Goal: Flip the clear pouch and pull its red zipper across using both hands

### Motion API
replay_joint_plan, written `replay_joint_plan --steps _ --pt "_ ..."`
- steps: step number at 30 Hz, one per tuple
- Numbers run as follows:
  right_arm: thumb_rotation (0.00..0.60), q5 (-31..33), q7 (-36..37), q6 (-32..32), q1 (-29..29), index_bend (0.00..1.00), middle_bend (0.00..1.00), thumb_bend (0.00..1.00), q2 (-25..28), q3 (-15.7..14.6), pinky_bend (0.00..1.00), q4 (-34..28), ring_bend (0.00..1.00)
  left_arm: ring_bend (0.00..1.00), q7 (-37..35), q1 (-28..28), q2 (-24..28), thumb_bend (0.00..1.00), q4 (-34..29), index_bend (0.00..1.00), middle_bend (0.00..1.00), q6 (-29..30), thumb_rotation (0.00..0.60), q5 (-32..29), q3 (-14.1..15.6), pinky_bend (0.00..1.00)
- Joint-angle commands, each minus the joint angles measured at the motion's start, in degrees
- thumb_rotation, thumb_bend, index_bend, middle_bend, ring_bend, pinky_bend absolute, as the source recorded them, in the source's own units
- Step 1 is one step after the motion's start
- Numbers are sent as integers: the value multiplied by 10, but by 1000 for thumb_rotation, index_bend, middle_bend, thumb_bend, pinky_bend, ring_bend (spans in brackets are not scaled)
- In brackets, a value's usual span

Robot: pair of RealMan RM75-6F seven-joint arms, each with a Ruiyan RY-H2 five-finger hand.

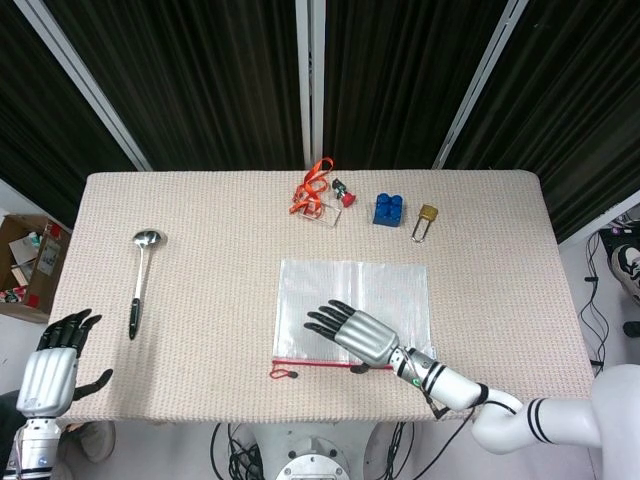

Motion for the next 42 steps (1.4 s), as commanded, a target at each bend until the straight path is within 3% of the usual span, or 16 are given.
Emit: replay_joint_plan --steps 1,12,23,25,30,34,37,42 --pt "600 6 17 -4 -16 0 0 0 3 -10 0 0 0 96 2 0 1 154 -2 156 104 -1 600 -1 0 136" --pt "600 -4 -3 -18 -20 0 0 0 -20 5 0 74 0 96 9 -2 3 155 -7 157 104 0 600 0 -2 136" --pt "600 22 -11 -72 44 0 0 14 -71 86 0 217 0 96 11 1 6 155 -8 157 105 4 600 -4 -3 136" --pt "600 15 -11 -74 58 0 0 19 -70 95 0 218 0 96 10 1 7 155 -8 157 105 3 600 -6 -3 136" --pt "600 -38 33 -67 93 0 1 26 -29 99 0 152 0 96 4 3 9 155 -4 156 105 3 600 -11 -3 136" --pt "600 -54 50 -78 115 36 49 52 -17 101 0 120 0 96 0 3 6 155 0 156 105 1 600 -13 -3 136" --pt "600 -49 47 -96 132 143 81 105 -33 107 0 127 0 96 -3 1 3 155 3 156 104 -2 600 -12 -4 136" --pt "600 -42 32 -135 164 249 110 149 -91 108 0 188 0 96 -8 2 0 155 7 156 104 0 600 -10 -3 136"
